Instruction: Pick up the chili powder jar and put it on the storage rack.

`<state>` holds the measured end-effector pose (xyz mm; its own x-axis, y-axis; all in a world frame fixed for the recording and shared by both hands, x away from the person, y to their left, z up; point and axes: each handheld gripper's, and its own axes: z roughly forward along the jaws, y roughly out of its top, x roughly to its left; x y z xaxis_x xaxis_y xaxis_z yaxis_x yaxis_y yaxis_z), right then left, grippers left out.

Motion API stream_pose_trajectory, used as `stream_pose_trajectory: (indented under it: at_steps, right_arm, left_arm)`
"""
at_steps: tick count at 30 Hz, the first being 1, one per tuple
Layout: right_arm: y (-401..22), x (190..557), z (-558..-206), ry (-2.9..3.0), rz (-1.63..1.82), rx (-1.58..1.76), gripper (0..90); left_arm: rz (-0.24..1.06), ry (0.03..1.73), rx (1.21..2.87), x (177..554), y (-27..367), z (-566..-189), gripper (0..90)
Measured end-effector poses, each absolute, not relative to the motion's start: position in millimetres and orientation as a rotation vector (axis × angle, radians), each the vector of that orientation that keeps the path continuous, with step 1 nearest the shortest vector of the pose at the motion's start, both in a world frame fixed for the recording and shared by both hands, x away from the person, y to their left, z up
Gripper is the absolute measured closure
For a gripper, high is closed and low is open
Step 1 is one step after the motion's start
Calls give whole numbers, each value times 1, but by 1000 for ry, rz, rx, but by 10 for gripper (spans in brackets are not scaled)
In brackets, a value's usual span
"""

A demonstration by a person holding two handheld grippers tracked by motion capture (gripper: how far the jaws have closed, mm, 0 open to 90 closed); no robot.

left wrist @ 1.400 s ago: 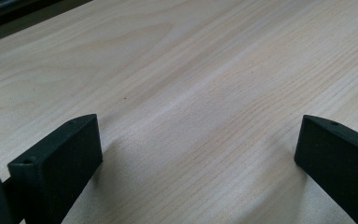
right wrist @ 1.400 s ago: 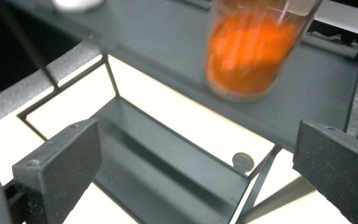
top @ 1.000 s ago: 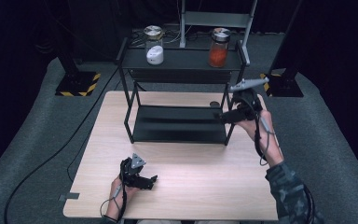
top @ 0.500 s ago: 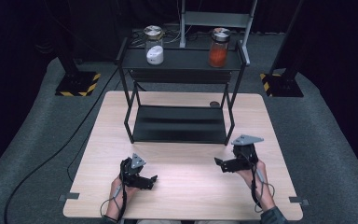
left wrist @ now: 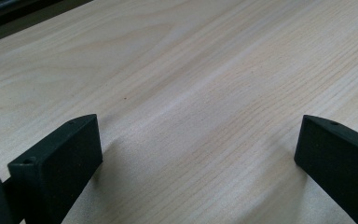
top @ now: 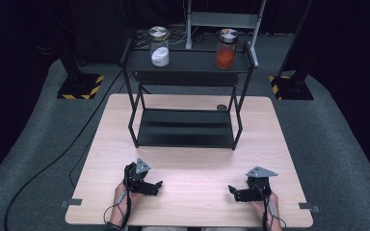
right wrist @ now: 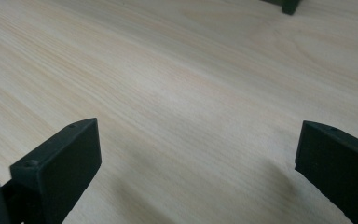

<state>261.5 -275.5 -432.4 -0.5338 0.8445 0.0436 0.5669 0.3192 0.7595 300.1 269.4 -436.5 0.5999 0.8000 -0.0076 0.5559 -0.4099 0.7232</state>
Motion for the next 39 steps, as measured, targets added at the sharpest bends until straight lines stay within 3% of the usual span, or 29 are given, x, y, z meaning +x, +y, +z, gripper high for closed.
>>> stream_pose_trajectory:
  at_steps: [39]
  right_arm:
    - [-275, 250, -438, 2147, 1064, 1296, 0]
  left_arm:
    - [448, 1071, 2123, 300, 269, -437, 1]
